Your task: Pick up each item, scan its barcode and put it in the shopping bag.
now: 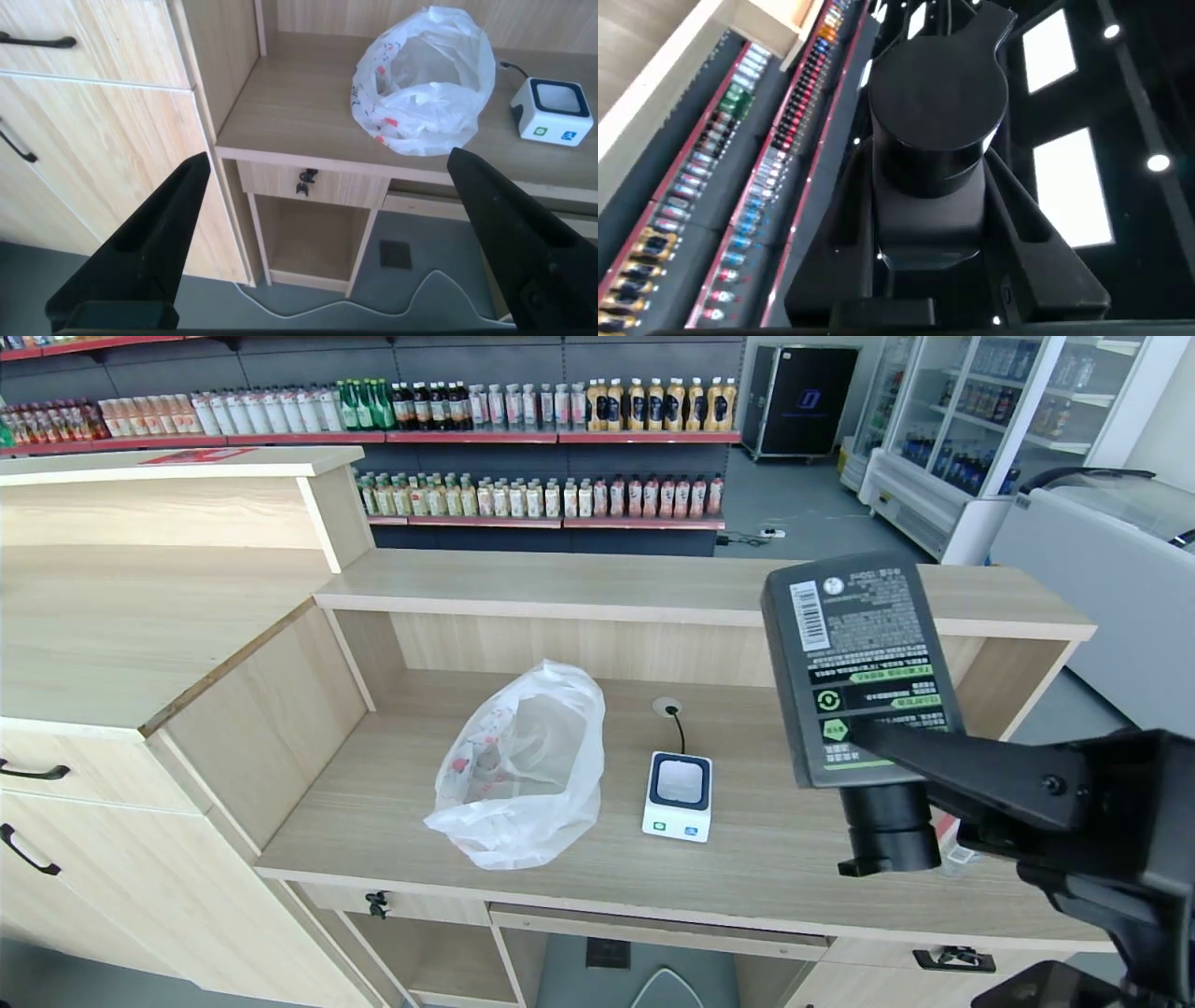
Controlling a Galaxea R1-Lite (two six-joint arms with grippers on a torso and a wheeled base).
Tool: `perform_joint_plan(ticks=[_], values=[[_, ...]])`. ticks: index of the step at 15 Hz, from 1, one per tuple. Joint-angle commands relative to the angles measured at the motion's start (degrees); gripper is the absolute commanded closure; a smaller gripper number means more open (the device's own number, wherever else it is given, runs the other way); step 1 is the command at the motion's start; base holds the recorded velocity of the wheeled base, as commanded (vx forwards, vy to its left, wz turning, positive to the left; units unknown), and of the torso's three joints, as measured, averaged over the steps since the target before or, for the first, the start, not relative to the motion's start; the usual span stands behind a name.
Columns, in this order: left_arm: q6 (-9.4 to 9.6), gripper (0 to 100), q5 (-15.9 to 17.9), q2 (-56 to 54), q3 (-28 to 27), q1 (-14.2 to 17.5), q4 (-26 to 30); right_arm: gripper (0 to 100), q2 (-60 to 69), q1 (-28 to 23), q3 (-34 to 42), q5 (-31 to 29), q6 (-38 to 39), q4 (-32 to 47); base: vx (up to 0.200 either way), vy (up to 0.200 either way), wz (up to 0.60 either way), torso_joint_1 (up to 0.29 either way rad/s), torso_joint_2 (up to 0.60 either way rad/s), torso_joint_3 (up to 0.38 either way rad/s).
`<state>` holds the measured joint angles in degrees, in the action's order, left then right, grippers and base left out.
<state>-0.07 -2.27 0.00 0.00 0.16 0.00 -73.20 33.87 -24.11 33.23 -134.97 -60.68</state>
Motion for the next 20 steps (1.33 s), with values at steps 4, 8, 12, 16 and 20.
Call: perform_joint_plan(ticks=[4, 8, 12, 16, 20], values=[[-0.01, 0, 0.0, 0.0, 0.0, 0.0, 0.0, 100, 7.6, 2.8, 2.8, -0.3, -6.7, 7.5, 0.0, 0.0, 0.0, 0.0, 0.0, 0.0], [-0.01, 0, 0.0, 0.0, 0.0, 0.0, 0.0, 100, 8.6, 7.5, 3.3, -0.4, -6.5, 7.1, 0.0, 0.0, 0.0, 0.0, 0.0, 0.0], [-0.01, 0, 0.0, 0.0, 0.0, 0.0, 0.0, 100, 9.7, 9.9, 2.6, -0.5, -6.4, 7.1, 0.0, 0.0, 0.0, 0.0, 0.0, 0.0], [-0.01, 0, 0.0, 0.0, 0.0, 0.0, 0.0, 100, 10.2, 9.7, 2.8, -0.6, -6.4, 7.1, 0.0, 0.0, 0.0, 0.0, 0.0, 0.0], [-0.01, 0, 0.0, 0.0, 0.0, 0.0, 0.0, 100, 9.7, 3.8, 0.8, -3.7, 5.5, 7.3, 0.0, 0.0, 0.0, 0.0, 0.0, 0.0]])
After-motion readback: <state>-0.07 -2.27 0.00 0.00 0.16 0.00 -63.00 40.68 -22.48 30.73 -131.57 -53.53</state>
